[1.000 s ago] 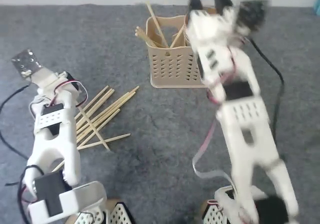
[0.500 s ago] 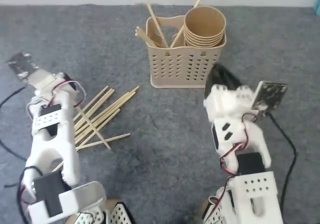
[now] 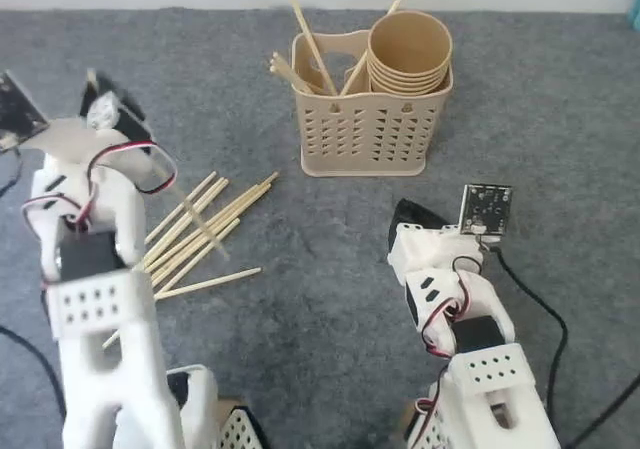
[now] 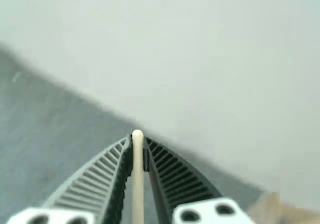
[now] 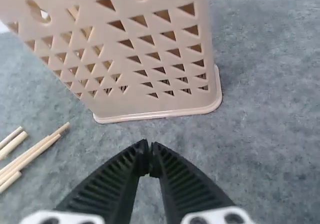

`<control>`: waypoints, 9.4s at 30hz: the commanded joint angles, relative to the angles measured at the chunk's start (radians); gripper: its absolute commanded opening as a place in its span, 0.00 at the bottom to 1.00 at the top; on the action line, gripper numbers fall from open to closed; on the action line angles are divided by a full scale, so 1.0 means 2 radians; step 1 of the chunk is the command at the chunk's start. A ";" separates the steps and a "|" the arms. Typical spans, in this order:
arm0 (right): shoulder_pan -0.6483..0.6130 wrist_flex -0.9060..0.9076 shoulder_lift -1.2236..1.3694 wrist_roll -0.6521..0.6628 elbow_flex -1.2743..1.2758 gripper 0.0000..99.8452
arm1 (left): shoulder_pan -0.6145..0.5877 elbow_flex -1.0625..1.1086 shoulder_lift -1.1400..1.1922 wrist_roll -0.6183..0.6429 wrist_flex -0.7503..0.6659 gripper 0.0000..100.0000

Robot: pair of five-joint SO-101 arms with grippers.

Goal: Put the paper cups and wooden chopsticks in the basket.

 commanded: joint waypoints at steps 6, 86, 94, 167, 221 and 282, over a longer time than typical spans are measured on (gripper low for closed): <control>-0.002 -0.004 0.012 0.035 -0.007 0.01 | 0.138 -0.147 -0.029 -0.048 -0.143 0.01; 0.043 -0.039 0.010 0.074 -0.002 0.01 | -0.041 -0.053 0.178 -0.489 0.239 0.16; 0.043 -0.040 0.011 0.074 -0.002 0.01 | -0.028 0.106 0.185 -0.495 0.031 0.20; -0.057 0.055 0.007 0.196 -0.002 0.01 | -0.179 -0.583 0.450 -0.397 0.522 0.01; -0.437 0.152 0.781 0.260 -0.684 0.01 | -0.725 -0.279 0.423 -0.308 -0.064 0.01; 0.003 -0.728 0.520 -0.014 -0.354 0.01 | -0.667 0.073 0.038 -0.216 -0.144 0.01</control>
